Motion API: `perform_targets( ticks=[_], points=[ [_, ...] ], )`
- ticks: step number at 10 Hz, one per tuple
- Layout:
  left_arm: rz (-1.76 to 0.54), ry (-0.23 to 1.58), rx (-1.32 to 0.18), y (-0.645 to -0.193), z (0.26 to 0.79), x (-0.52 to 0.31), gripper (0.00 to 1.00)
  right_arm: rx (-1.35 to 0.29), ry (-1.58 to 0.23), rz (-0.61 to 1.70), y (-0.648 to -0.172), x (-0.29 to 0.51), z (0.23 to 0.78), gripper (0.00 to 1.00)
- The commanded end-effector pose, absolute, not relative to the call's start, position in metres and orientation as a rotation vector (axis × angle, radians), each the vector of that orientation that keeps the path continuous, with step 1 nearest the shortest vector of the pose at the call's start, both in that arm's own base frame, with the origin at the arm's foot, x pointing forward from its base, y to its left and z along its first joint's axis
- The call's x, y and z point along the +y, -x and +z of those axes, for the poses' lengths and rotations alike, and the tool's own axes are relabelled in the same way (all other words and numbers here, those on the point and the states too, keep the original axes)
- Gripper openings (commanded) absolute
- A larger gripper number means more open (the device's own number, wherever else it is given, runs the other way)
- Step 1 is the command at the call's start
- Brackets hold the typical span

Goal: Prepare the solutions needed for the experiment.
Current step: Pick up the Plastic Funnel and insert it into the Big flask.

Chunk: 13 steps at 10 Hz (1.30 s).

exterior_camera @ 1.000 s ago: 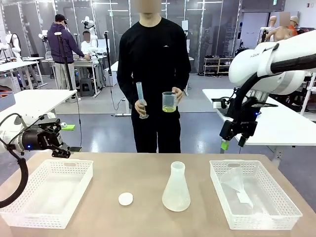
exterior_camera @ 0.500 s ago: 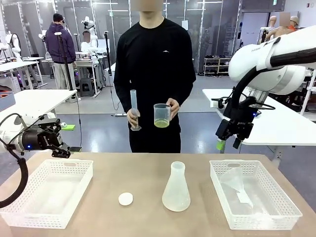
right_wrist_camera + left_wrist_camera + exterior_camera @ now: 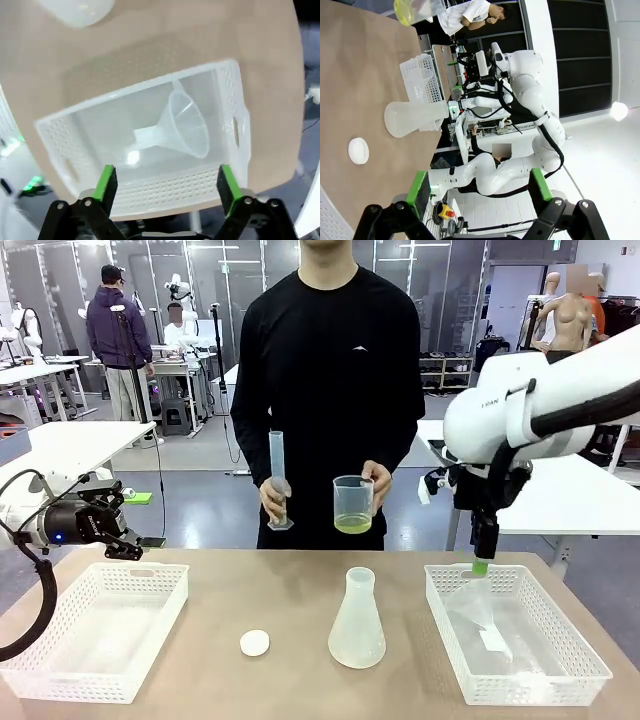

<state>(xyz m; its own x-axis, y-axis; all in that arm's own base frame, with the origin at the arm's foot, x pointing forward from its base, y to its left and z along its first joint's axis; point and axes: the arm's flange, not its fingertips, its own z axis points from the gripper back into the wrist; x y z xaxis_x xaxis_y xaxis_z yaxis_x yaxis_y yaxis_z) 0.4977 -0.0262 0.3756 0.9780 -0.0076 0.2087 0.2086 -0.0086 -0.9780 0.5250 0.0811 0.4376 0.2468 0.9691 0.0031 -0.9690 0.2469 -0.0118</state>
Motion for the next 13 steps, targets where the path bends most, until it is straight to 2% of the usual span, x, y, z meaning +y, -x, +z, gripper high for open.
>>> perform_targets(
  ticks=[1,2,3,4,5,9,11,13],
  points=[
    [-0.173,1.574,-0.158,-0.497,0.376,-0.027,1.0,-0.085,-0.115,1.606,-0.512,0.06,0.424,1.0],
    [-0.173,1.574,-0.158,-0.497,0.376,-0.027,1.0,-0.117,-0.169,1.624,-0.511,0.055,0.421,1.0],
    [-0.173,1.574,-0.158,-0.497,0.376,-0.027,1.0,-0.092,-0.201,1.549,-0.514,0.051,0.418,1.0],
    [-0.173,1.574,-0.158,-0.497,0.376,-0.027,1.0,-0.048,-0.287,1.346,-0.517,0.054,0.424,1.0],
    [-0.173,1.574,-0.158,-0.497,0.376,-0.027,1.0,-0.115,-0.115,1.588,-0.514,0.063,0.416,1.0],
    [-0.173,1.574,-0.158,-0.497,0.376,-0.027,1.0,-0.104,-0.156,1.558,-0.514,0.062,0.418,1.0],
    [-0.173,1.574,-0.158,-0.497,0.376,-0.027,1.0,0.031,-0.139,1.555,-0.539,0.057,0.411,1.0],
    [-0.173,1.574,-0.158,-0.497,0.376,-0.027,1.0,0.096,-0.101,1.595,-0.552,0.054,0.402,1.0]
  ],
)
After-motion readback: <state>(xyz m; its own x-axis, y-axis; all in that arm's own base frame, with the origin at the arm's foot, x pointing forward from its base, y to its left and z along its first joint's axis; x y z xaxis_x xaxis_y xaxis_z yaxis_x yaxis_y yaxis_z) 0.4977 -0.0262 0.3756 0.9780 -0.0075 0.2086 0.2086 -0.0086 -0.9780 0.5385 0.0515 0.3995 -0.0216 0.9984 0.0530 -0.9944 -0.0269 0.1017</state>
